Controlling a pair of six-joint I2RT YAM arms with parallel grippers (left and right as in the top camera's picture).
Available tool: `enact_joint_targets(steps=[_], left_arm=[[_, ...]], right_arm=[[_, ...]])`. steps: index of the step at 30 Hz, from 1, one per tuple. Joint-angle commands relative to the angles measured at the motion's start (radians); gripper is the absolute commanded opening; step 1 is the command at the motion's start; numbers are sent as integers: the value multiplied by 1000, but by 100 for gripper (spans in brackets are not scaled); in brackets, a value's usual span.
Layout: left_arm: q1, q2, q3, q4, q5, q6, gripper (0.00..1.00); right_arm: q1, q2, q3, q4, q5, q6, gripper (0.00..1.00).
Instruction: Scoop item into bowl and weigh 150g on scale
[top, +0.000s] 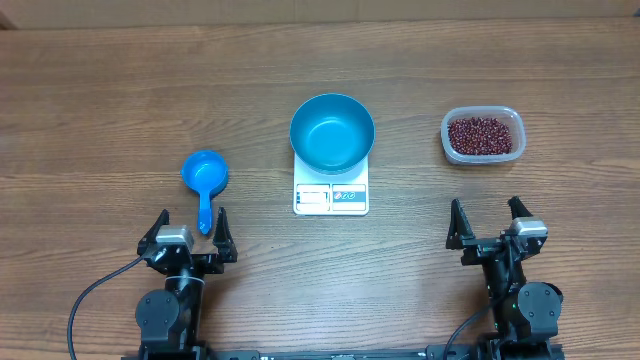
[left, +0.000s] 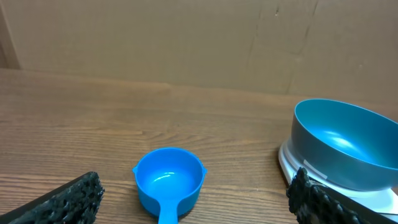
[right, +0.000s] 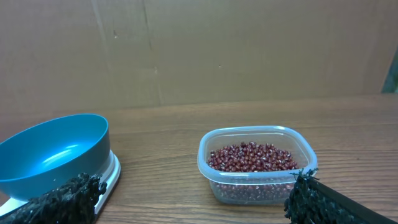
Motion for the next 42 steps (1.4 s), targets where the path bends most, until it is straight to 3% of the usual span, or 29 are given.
enact_joint_targets(steps=[1,8,15,28,37,42], left_arm=[[4,-5,-3,-2,16,19,99],[4,-5,-3,2,34,-6,99],[4,-5,-3,9,98,-145,99],[4,-2,36,46,281,-147,100],[4,187,361,-159,269,10,100],[4,379,606,-335,129,13,99]], right_arm=[[-2,-8,-10,5,13,3,100],[-2,-8,-10,5,13,3,100],[-2,-8,-10,5,13,3,100],[-2,-8,-10,5,13,3,100],[-2,-8,-10,5,13,3,100],[-2,-8,-10,5,13,3,100]])
